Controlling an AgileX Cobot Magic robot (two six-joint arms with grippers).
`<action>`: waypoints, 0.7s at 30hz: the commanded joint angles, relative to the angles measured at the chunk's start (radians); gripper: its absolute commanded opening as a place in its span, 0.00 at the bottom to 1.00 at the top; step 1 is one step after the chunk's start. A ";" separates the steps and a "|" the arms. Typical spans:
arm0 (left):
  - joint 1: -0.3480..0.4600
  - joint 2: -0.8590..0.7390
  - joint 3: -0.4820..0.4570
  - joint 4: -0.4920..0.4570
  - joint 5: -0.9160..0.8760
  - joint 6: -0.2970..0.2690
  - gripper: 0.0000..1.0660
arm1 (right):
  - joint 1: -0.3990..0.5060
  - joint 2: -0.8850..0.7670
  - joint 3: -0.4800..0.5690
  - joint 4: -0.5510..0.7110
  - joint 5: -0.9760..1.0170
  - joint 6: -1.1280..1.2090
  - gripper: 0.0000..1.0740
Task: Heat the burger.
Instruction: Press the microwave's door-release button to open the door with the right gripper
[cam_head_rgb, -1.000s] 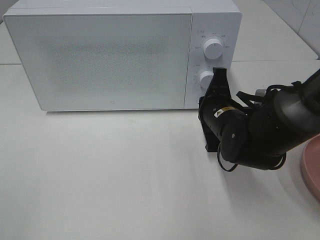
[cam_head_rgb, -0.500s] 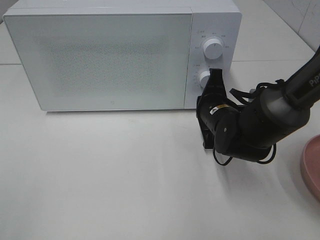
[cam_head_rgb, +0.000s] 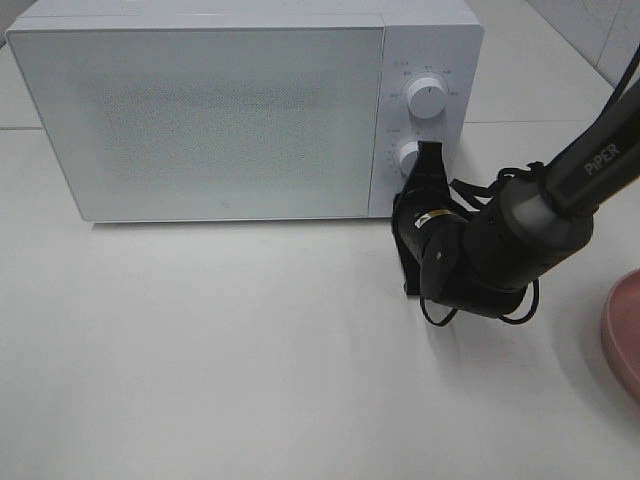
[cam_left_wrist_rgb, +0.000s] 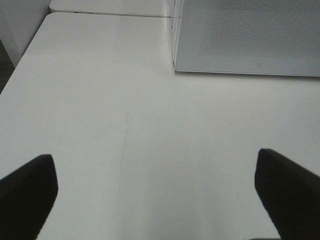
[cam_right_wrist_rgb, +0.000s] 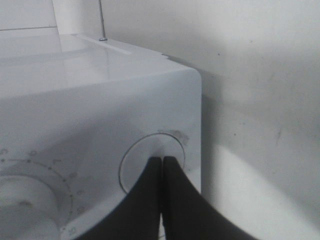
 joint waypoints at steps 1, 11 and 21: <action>-0.004 -0.020 0.002 0.003 -0.013 -0.001 0.94 | -0.010 -0.001 -0.021 0.022 -0.007 -0.028 0.00; -0.004 -0.015 0.002 0.003 -0.013 0.000 0.94 | -0.022 0.001 -0.054 0.026 -0.064 -0.071 0.00; -0.004 -0.015 0.002 0.003 -0.013 0.000 0.94 | -0.023 0.001 -0.070 0.040 -0.162 -0.071 0.00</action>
